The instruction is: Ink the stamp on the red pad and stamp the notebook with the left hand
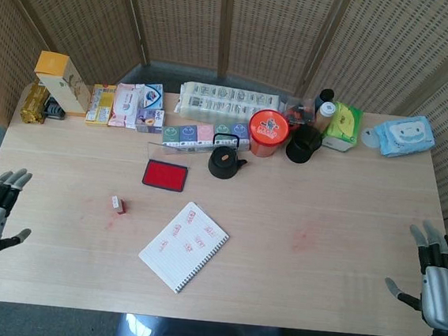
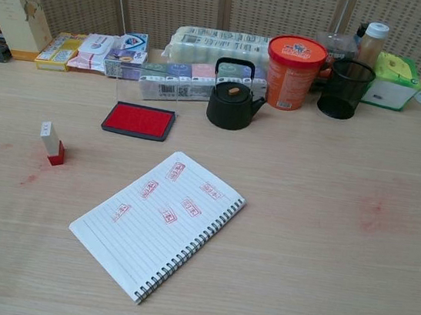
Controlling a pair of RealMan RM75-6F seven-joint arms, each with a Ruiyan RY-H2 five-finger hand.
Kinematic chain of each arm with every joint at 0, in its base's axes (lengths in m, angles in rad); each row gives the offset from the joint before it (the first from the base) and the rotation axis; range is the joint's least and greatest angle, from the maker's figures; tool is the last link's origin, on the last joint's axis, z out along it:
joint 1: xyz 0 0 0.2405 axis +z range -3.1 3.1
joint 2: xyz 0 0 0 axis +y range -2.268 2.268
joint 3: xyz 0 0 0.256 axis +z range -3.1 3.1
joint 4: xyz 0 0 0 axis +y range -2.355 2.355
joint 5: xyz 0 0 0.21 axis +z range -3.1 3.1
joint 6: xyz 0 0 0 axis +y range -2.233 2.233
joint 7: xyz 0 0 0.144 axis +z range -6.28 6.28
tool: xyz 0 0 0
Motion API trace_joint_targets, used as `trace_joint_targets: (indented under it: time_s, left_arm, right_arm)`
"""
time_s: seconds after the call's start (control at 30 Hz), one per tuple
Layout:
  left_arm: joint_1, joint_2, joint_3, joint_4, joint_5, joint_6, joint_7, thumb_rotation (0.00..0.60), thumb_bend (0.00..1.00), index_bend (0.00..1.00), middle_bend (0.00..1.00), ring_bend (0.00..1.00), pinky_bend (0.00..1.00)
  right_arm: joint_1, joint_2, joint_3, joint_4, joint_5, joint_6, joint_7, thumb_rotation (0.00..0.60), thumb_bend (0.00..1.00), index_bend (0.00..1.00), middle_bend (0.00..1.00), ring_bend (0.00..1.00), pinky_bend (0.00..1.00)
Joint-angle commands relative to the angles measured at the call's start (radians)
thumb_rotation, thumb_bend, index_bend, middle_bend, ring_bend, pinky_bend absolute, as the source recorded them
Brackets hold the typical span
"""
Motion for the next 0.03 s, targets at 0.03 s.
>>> trace_joint_targets:
  time_s: [0.03]
  left_arm:
    - [0.029, 0.019, 0.015, 0.001, 0.001, 0.009, -0.029, 0.6, 0.0, 0.0, 0.0, 0.07, 0.22]
  right_arm:
    - [-0.008, -0.024, 0.01, 0.015, -0.005, 0.029, -0.022, 0.6, 0.09, 0.0, 0.0, 0.0, 0.0]
